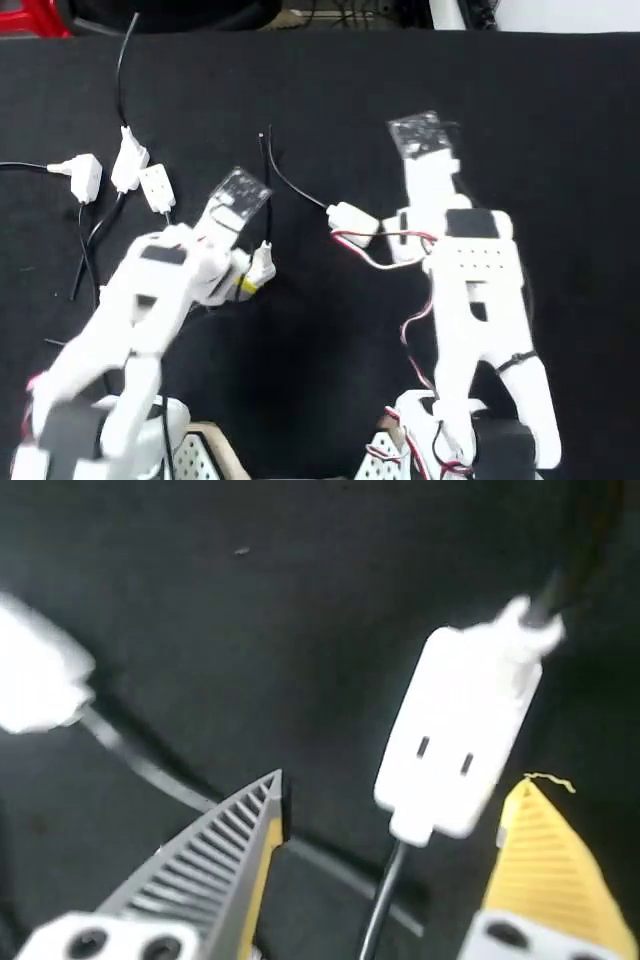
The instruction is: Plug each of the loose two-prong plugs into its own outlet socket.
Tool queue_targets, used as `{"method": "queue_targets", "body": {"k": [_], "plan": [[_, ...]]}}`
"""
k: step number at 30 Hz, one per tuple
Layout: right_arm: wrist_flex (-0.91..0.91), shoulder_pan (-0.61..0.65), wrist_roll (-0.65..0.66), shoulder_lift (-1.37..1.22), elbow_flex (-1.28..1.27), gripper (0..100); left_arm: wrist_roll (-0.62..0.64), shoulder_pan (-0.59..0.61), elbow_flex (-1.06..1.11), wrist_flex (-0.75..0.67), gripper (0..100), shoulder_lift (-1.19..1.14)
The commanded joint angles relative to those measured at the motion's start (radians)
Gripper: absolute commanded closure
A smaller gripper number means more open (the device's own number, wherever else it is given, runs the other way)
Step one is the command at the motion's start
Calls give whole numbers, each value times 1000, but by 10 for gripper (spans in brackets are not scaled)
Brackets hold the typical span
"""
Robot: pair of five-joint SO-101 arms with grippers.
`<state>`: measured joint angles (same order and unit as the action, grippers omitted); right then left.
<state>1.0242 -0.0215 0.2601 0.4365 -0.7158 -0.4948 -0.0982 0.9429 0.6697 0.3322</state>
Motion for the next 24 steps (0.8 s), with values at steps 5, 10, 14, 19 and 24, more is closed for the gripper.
{"method": "queue_targets", "body": {"k": [5,10,14,19,24], "plan": [[-147,37,6,36,-101,962,8,-30,-217,-20,669,-245],[-167,35,12,33,-105,962,8,-35,-226,-61,720,-262],[-167,35,12,33,-107,962,3,-38,-200,-106,866,-259],[-167,35,12,31,-107,962,8,-30,-203,-66,966,-258],[-167,35,12,31,-108,962,8,56,-325,2,971,-235]]}}
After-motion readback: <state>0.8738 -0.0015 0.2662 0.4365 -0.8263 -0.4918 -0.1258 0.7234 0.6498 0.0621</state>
